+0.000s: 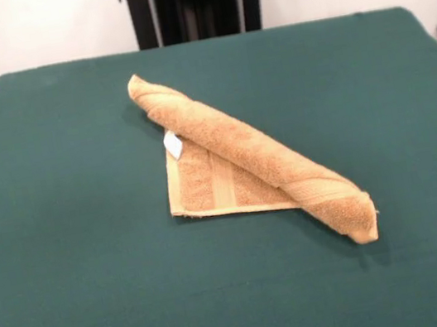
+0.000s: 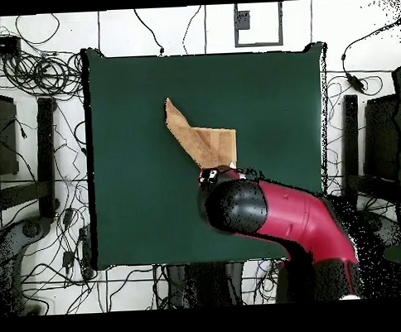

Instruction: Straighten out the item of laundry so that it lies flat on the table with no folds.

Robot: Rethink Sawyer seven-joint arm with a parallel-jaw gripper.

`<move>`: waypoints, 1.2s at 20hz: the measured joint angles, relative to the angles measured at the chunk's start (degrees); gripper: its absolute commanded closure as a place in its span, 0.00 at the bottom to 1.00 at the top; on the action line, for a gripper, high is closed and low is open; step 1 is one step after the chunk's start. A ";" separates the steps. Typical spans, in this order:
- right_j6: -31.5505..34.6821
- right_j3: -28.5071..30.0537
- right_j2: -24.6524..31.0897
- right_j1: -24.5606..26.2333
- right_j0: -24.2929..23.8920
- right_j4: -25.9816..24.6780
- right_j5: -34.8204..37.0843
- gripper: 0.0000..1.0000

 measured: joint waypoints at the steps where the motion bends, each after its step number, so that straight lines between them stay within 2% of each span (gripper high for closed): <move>1: 0.00 -1.22 0.45 1.12 -0.73 -0.55 0.16 0.00; 7: 0.00 -7.41 3.19 7.83 -3.75 -3.06 0.45 0.00; 13: 0.00 -10.87 6.70 12.91 -6.88 -4.53 0.43 0.00; 20: 0.00 -14.19 8.66 17.36 -8.24 -7.96 -0.01 0.00; 24: 0.00 -14.97 8.85 18.98 -8.24 -10.02 -2.56 0.00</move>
